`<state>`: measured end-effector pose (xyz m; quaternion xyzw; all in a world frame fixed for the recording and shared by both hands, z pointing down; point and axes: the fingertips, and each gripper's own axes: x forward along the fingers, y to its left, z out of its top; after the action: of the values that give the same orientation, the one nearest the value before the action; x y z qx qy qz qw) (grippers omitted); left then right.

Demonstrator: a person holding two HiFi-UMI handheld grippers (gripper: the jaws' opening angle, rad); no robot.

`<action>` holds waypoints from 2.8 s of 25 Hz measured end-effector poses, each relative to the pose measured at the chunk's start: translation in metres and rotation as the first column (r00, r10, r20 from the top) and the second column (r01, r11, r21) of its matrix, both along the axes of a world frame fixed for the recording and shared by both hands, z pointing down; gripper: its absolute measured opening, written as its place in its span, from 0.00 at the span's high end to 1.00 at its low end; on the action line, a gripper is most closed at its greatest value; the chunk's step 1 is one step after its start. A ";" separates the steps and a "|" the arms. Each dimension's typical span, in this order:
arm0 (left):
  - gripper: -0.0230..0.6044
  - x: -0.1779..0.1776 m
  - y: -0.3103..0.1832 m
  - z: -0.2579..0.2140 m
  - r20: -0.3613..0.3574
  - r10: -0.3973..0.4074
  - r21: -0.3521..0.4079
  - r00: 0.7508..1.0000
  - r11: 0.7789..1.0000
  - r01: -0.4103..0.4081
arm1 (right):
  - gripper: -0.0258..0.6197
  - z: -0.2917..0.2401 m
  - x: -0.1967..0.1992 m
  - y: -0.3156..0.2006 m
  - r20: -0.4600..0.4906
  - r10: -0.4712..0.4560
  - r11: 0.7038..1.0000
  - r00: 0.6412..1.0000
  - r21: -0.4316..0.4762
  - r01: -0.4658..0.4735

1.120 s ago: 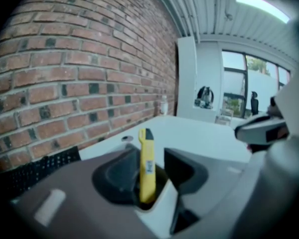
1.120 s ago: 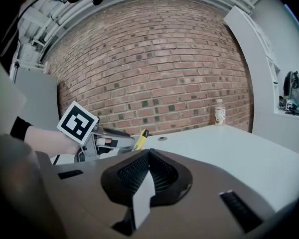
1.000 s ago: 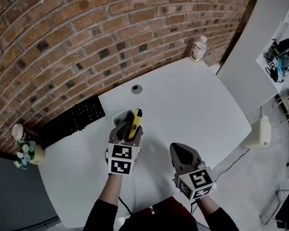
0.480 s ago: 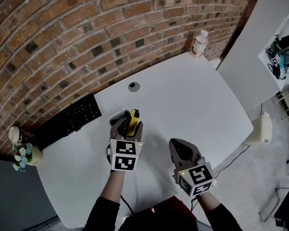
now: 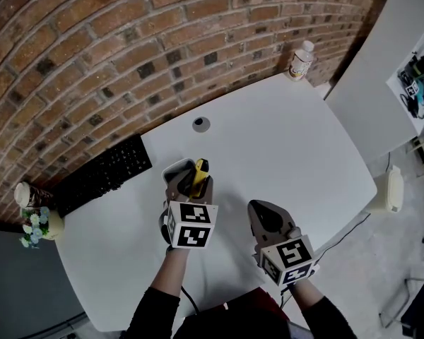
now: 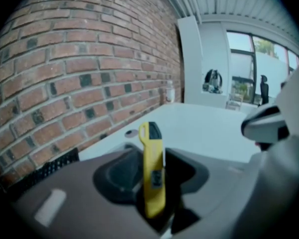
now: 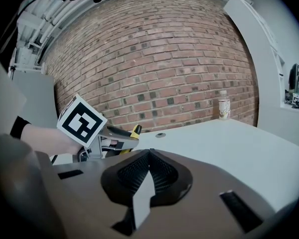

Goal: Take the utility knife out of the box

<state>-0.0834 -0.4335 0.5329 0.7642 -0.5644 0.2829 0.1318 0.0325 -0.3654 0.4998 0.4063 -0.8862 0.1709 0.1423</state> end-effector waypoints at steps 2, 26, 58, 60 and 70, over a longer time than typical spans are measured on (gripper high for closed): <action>0.69 -0.001 -0.001 0.001 0.008 -0.005 -0.006 1.000 1.000 0.005 | 0.95 0.002 0.000 0.000 -0.003 -0.004 1.000 1.000 -0.010 0.004; 0.75 0.005 0.002 -0.003 0.050 0.028 -0.003 0.998 1.000 -0.028 | 0.95 0.005 0.005 0.000 -0.020 -0.003 1.000 1.000 -0.020 0.003; 0.76 -0.016 0.039 -0.083 -0.057 -0.016 0.156 0.998 0.987 0.024 | 0.95 -0.033 -0.013 0.035 -0.028 -0.012 0.997 1.000 0.075 0.014; 0.76 -0.019 0.045 -0.084 -0.058 -0.019 0.157 0.998 0.987 0.028 | 0.95 -0.036 -0.015 0.039 -0.028 -0.014 0.997 1.000 0.082 0.016; 0.76 -0.042 0.078 -0.089 -0.066 -0.051 0.161 0.997 0.985 0.061 | 0.95 -0.045 -0.031 0.064 -0.028 -0.030 0.994 0.999 0.104 0.032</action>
<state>-0.1250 -0.3560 0.4444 0.7647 -0.6025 0.2082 0.0942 0.0010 -0.3016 0.4551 0.4016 -0.8982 0.1168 0.1351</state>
